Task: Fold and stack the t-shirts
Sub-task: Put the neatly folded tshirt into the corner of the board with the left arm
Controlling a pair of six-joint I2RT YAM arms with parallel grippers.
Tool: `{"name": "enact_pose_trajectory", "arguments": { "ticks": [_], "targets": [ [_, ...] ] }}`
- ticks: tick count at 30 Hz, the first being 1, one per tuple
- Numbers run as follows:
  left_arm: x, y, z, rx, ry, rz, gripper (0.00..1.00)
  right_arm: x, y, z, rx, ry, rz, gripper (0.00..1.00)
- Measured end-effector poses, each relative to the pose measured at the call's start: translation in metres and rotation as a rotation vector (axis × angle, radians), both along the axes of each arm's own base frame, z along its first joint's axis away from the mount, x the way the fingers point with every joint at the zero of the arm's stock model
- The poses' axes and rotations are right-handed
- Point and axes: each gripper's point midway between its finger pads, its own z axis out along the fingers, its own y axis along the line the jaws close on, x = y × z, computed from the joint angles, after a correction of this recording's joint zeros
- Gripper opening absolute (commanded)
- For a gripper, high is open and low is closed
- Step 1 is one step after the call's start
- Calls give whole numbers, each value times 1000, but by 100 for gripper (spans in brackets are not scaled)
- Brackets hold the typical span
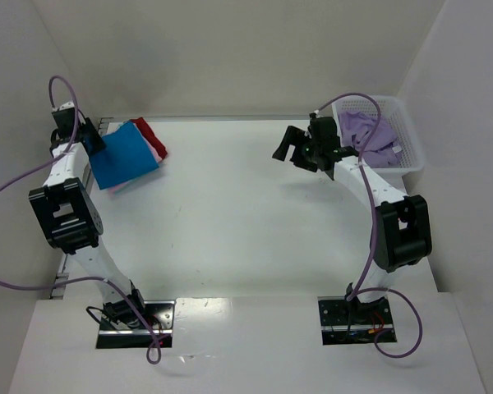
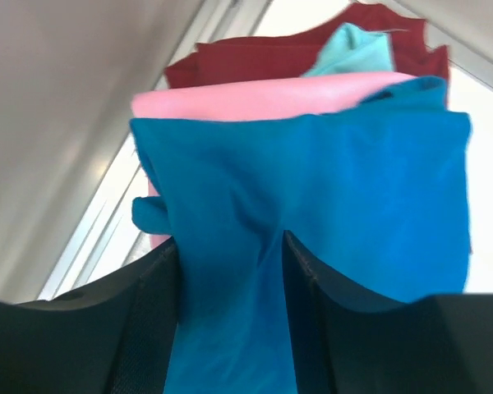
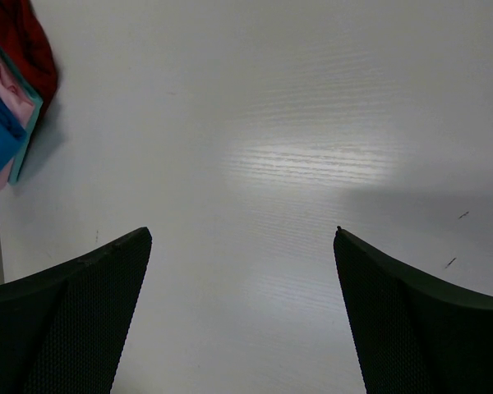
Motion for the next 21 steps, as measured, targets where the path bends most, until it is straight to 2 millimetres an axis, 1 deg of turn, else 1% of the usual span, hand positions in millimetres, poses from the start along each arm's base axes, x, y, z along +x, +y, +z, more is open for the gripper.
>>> {"name": "enact_pose_trajectory", "arguments": {
  "ticks": [2, 4, 5, 8, 9, 10, 13, 17, 21],
  "targets": [
    [-2, 5, -6, 12, 20, 25, 66, -1, 0, -2, -2, 5, -1, 97],
    [-6, 10, -13, 19, 47, 56, 69, -2, -1, -4, -5, 9, -3, 97],
    [-8, 12, -16, 20, 56, 72, 78, -2, -1, -5, -5, 11, -4, 97],
    [-12, 19, -25, 34, 83, 114, 90, -2, -1, -5, -5, 10, -4, 97],
    [-13, 21, -27, 39, 94, 126, 97, -2, -1, -5, -6, 10, -4, 97],
    [-15, 23, -31, 43, 107, 137, 100, -2, -1, -5, -6, 10, -4, 97],
    [-20, 27, -36, 44, 123, 177, 100, -2, -1, -5, -6, 11, -4, 97],
    [-21, 32, -33, 58, 115, 206, 100, -2, -2, -5, -7, 11, -6, 97],
    [-22, 29, -28, 52, 101, 199, 100, -2, -2, -5, -8, 12, -5, 97]
  ]
}}
